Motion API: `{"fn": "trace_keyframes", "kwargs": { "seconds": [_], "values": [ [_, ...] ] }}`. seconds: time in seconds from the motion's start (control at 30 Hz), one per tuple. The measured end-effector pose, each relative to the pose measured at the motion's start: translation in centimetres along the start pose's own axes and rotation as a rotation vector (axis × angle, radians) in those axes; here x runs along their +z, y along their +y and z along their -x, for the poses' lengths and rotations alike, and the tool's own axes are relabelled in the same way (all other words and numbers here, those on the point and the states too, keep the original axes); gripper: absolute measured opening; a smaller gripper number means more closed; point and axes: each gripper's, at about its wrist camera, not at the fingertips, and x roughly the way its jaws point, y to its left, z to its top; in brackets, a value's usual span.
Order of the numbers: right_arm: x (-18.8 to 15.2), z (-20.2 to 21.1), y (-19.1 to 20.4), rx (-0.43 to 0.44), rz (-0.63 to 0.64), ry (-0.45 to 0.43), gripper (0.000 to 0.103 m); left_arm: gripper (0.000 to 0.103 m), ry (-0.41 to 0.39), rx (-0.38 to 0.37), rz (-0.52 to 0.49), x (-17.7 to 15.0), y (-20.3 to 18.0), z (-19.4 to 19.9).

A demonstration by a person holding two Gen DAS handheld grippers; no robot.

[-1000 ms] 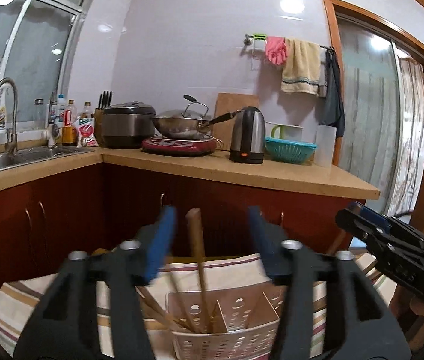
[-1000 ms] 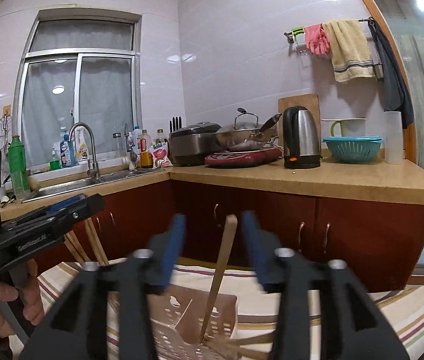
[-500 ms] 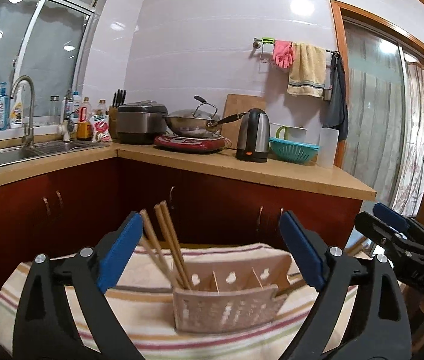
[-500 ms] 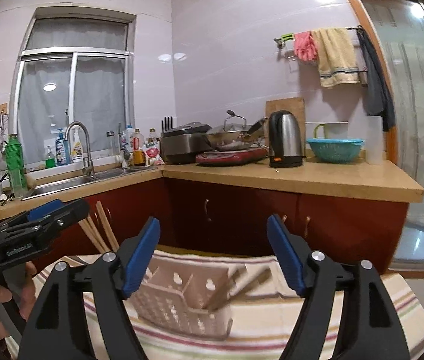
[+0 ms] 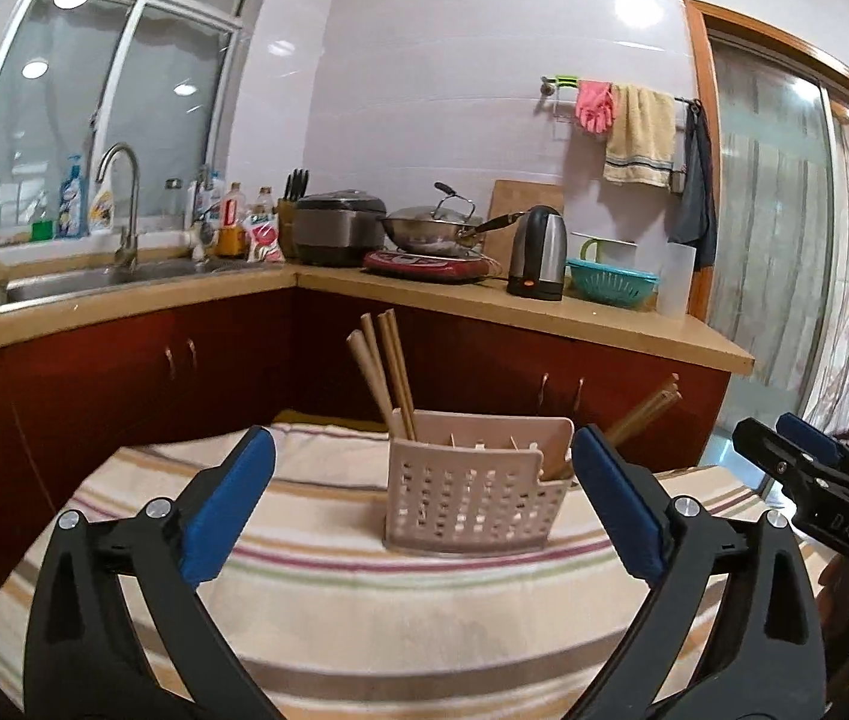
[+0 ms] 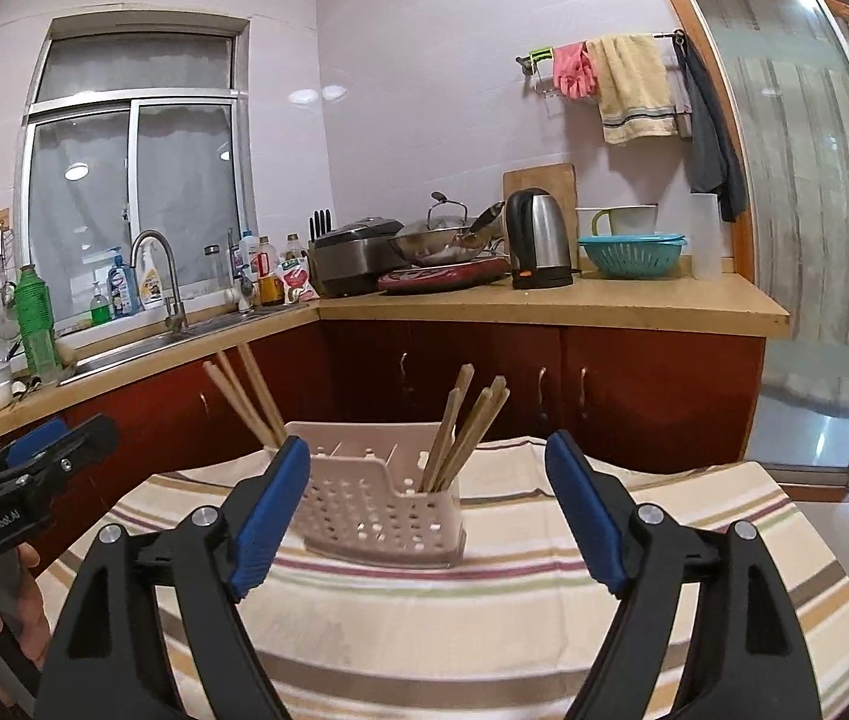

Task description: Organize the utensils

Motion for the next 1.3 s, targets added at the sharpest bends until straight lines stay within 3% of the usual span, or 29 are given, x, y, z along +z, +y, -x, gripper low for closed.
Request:
{"fn": "trace_keyframes", "kwargs": {
  "seconds": [0.5,1.3],
  "values": [
    [0.1,5.4,1.2,-0.019,0.031,-0.048,0.082,0.098,-0.038,0.037,-0.001,0.0,0.1,6.0],
    [0.2,6.8,1.4,-0.033,0.049,-0.074,0.083,0.098,-0.051,0.037,-0.009,-0.2,-0.2,7.5]
  ]
}}
